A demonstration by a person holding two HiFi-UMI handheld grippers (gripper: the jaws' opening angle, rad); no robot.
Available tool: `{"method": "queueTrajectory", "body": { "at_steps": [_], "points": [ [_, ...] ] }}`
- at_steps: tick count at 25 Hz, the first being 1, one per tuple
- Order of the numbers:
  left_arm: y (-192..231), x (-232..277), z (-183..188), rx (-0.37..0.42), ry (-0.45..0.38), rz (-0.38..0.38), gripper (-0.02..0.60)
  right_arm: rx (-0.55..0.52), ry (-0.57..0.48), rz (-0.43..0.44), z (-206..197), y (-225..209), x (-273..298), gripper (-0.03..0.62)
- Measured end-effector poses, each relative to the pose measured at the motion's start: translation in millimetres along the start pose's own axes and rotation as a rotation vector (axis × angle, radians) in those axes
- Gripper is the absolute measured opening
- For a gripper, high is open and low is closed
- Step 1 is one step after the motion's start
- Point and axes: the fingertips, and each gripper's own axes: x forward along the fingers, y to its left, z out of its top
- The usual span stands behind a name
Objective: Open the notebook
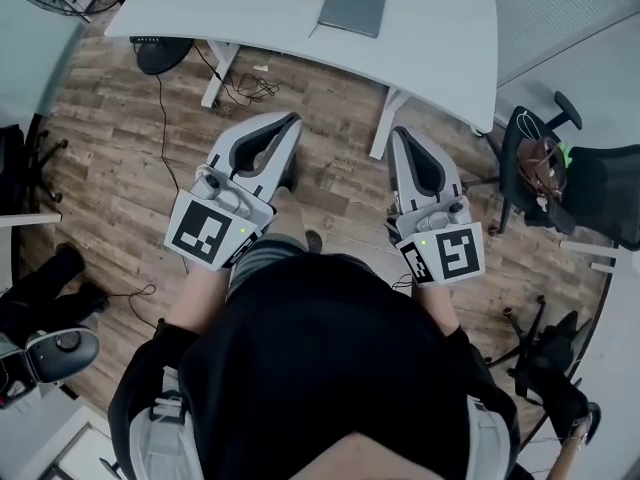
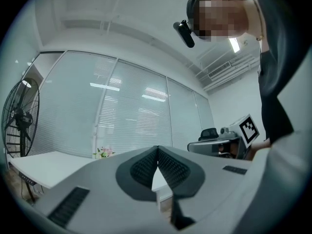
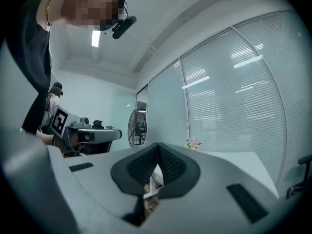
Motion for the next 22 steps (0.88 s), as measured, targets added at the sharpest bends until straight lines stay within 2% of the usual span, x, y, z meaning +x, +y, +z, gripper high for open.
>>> {"method": "queueTrajectory", "body": {
  "at_steps": [13,22],
  "points": [
    [39,56,3,0.024,-0.038,-0.075,0.008,-0.031,-0.011,-0.059,-3,-37,48,0.005],
    [94,97,-15,0.016,-0.015,-0.110,0.008,-0.030,0.003,-0.090,-14,-64,106,0.005]
  ]
}}
